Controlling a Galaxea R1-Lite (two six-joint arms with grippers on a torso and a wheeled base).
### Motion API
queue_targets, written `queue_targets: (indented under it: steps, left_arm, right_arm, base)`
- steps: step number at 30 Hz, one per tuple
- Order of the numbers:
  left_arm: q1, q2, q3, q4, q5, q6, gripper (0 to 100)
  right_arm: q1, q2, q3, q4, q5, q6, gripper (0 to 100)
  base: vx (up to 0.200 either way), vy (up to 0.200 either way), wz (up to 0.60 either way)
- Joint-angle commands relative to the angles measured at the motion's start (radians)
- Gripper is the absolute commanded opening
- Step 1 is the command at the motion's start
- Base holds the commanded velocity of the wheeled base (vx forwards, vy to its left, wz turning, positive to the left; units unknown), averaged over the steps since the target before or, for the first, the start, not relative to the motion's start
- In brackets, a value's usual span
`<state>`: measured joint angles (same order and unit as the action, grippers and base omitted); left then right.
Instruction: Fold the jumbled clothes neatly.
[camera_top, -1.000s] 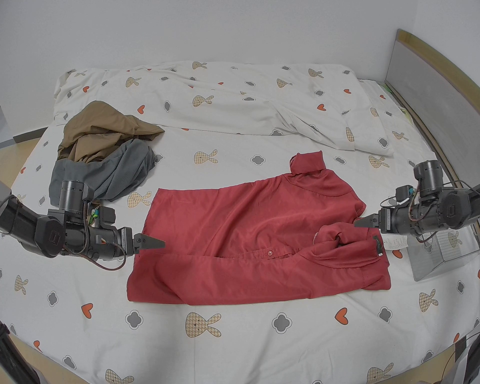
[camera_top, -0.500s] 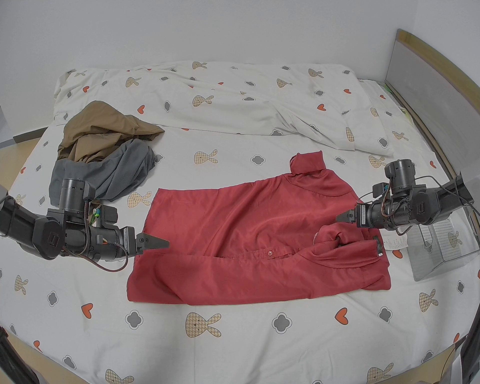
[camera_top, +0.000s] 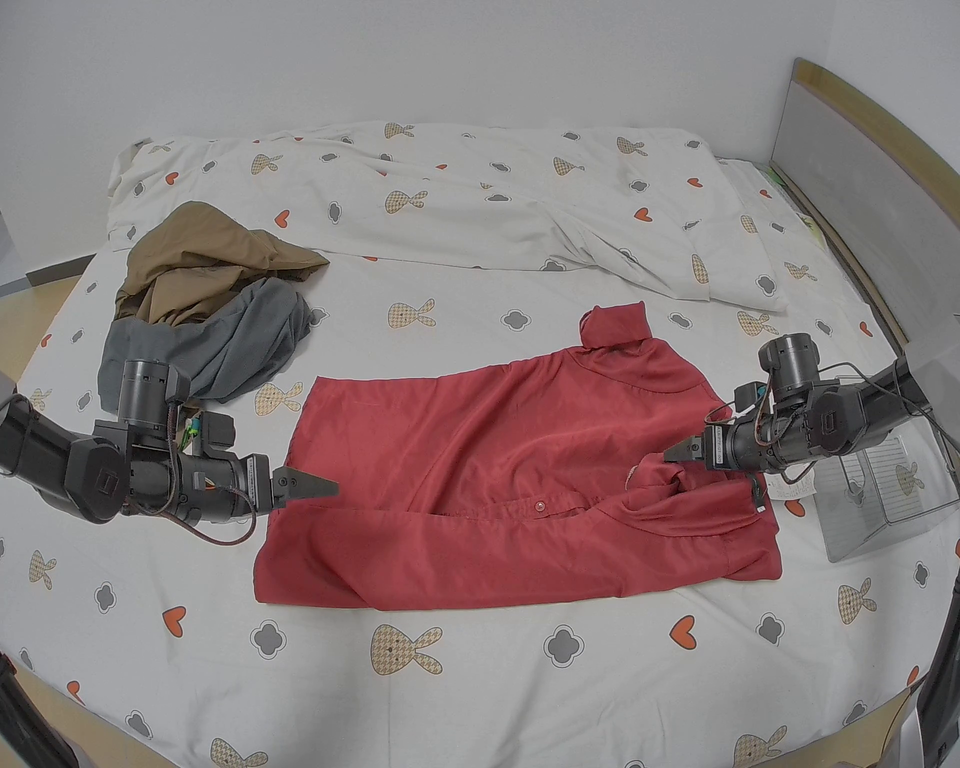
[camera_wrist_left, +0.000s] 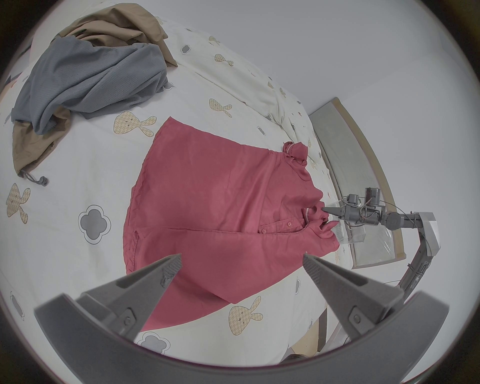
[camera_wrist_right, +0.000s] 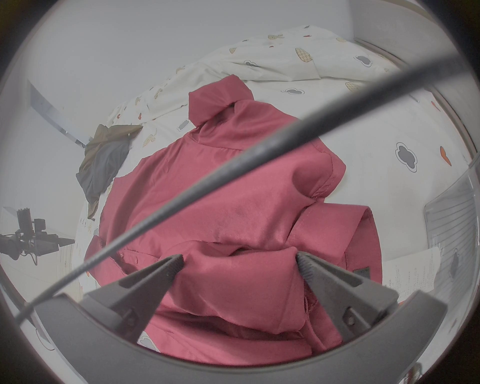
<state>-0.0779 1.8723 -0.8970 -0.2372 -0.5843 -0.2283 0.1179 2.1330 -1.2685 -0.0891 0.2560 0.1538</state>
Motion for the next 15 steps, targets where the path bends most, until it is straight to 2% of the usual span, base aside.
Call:
queue_targets:
  steps: [1,9,15]
  left_arm:
    - [0.000,0.002,0.001,-0.002,0.000,0.000,100]
    - [0.000,0.007,0.001,-0.002,0.000,0.000,100]
    - [0.000,0.007,0.003,-0.002,0.000,0.000,100]
  right_arm:
    - [0.002,0.001,-0.006,0.006,0.000,0.001,0]
    - [0.000,-0.028,0.005,0.008,-0.006,0.006,0]
    - [0.011,-0.142,0.040,0.008,-0.009,0.007,0]
  base:
    - [0.000,0.000,0.00]
    - [0.000,0.000,0.00]
    - [0.000,0.000,0.00]
